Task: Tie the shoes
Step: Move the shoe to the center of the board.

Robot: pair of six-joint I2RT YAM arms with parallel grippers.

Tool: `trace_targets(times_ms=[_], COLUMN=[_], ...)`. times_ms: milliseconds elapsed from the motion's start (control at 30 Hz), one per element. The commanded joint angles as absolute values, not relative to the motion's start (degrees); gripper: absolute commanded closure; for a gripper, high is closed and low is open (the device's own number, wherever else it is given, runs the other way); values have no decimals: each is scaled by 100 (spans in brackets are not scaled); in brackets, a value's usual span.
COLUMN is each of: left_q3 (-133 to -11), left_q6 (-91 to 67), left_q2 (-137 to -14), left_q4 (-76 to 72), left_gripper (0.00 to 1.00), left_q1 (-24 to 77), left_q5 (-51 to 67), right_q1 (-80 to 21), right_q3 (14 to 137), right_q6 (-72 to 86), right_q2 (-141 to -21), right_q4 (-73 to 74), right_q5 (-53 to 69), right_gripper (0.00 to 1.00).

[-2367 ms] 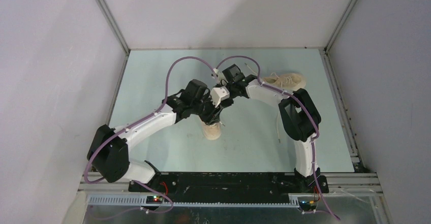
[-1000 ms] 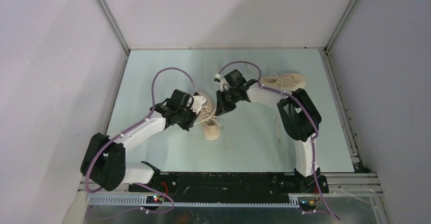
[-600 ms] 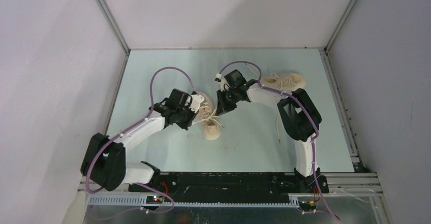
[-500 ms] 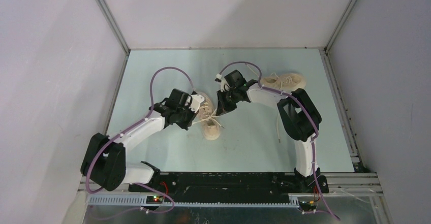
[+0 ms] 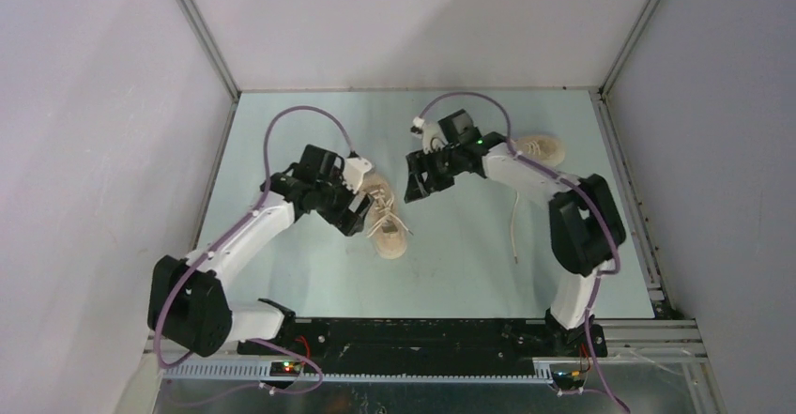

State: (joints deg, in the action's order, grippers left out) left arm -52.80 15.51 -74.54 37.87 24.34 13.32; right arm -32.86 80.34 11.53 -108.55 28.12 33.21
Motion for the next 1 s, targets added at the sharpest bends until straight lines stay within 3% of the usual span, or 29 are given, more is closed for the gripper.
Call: trace_targets(times_ms=[0,267,500,767,967], left_q3=[-5702,-6075,-5978,-5736,-5494], left_q6=[1708,1276,1059,1036,980], left_q2=[-6814,-6168,-5711,-5151,-4827], left_q4=[4210,4362,4406,4573,4598], left_gripper=[2,0,0,4,6], left_q1=[2010,1037,264,30,-191], left_q5=[1768,1814,1372,1551,1895], right_q1=[-3035,-4027,-5066,-5192,-5341], right_q3=[7863,7580,7838,10811,11394], right_q6=[139,-1268,-1649,-1520,-2025], right_q2=[-9900,-10363,-11208,-12938,-13427], right_q4=[3049,3891,3598,3263,3178], right_q5=[3635,2976,2166,1227,663], right_gripper=[30,19,19,29,25])
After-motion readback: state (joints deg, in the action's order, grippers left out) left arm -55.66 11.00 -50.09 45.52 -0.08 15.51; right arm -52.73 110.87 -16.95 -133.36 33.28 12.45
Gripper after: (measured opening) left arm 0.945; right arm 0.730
